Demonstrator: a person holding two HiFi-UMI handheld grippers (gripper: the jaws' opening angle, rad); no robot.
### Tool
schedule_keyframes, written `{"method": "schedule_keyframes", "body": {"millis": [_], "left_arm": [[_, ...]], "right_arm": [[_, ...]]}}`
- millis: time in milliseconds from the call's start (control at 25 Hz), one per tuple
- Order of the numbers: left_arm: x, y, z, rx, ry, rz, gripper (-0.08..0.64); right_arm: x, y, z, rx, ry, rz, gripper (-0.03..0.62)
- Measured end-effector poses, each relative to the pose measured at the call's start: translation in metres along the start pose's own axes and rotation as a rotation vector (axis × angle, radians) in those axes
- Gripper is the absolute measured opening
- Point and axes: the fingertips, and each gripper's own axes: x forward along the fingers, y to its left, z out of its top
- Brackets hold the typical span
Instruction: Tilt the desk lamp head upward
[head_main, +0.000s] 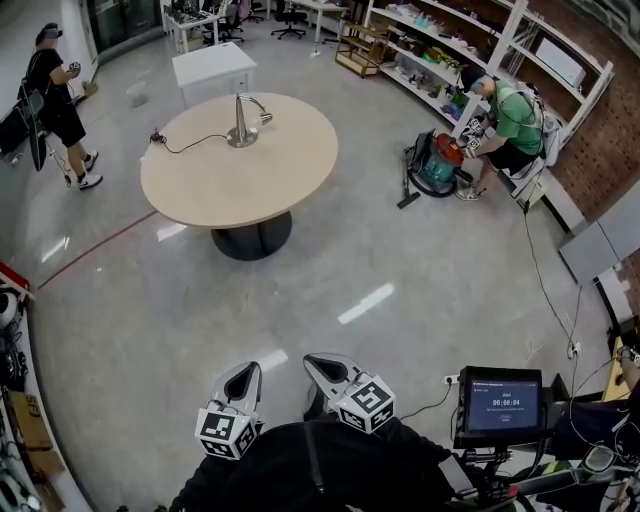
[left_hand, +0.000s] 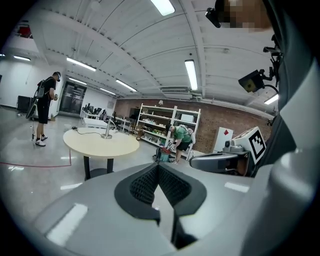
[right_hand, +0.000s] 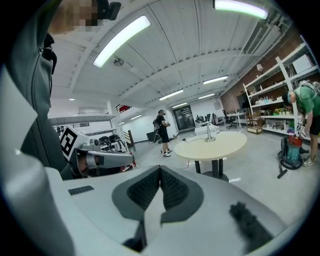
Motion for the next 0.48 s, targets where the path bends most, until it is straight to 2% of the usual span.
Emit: {"method": "schedule_keyframes", "body": {"millis": [120, 320, 480], "left_arm": [[0.029, -0.004, 0.005, -0.017, 0.005, 0.011, 0.006], [0.099, -0.015, 0.016, -0.023, 0.012, 0.029, 0.006], [0.102, -0.012, 0.023, -0.024, 0.007, 0.040, 0.006]], "right_arm": [[0.002, -0.027, 0.002, -0.011, 0.017, 0.031, 0.002], [-0.002, -0.100, 0.007, 0.009, 0.022, 0.048, 0.002], [0.002, -0.105, 0.015, 0.003, 0.018, 0.056, 0.002]]}}
